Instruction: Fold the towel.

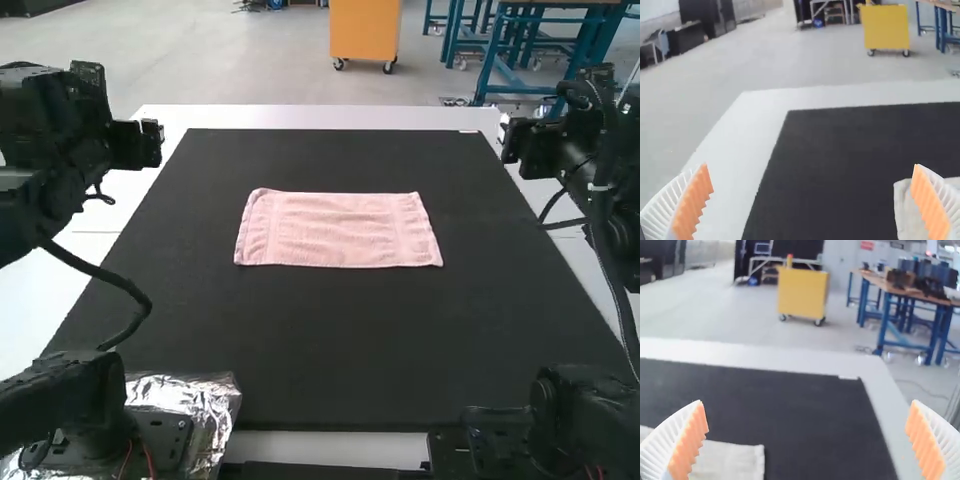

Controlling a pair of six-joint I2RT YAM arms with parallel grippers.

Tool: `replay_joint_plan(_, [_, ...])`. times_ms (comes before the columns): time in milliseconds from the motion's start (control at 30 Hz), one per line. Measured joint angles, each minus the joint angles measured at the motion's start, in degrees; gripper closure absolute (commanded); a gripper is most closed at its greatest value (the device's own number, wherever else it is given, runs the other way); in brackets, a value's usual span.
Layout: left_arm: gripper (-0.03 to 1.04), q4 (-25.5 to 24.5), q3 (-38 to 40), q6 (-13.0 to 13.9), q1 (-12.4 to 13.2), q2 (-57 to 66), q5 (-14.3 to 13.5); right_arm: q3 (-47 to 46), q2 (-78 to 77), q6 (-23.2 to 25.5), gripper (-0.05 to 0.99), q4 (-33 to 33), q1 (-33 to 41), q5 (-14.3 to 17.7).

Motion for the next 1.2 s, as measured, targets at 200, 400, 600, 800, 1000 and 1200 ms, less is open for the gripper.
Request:
replay_joint_plan(200, [0.05, -5.9, 4.3, -3.7, -4.6, 17.0, 2.6, 0.6, 17.3, 3.9, 0.02, -7.7, 0.0, -2.2])
replay_joint_plan(400, [0.05, -6.2, 8.7, -6.3, -6.5, 27.7, 4.0, 2.4, 32.2, 4.9, 0.03, -10.9, 0.0, -3.9])
replay_joint_plan(600, [0.05, 0.6, 9.5, -8.1, -6.5, 37.1, 5.1, 7.5, 39.0, 3.9, 0.03, -5.3, 0.2, -3.5])
replay_joint_plan(800, [0.05, 3.1, 13.5, -8.9, -6.5, 45.7, 5.9, 14.6, 50.5, 2.8, 0.03, -6.2, 2.4, -3.4])
replay_joint_plan(1000, [0.05, 3.7, 17.2, -9.0, -6.5, 51.2, 6.2, 19.2, 59.1, 2.8, 0.03, -5.6, 3.1, -3.8])
replay_joint_plan(1200, [0.05, 3.5, 21.2, -9.0, -6.5, 55.4, 7.2, 24.9, 66.3, 2.8, 0.03, -3.0, 3.6, -3.9])
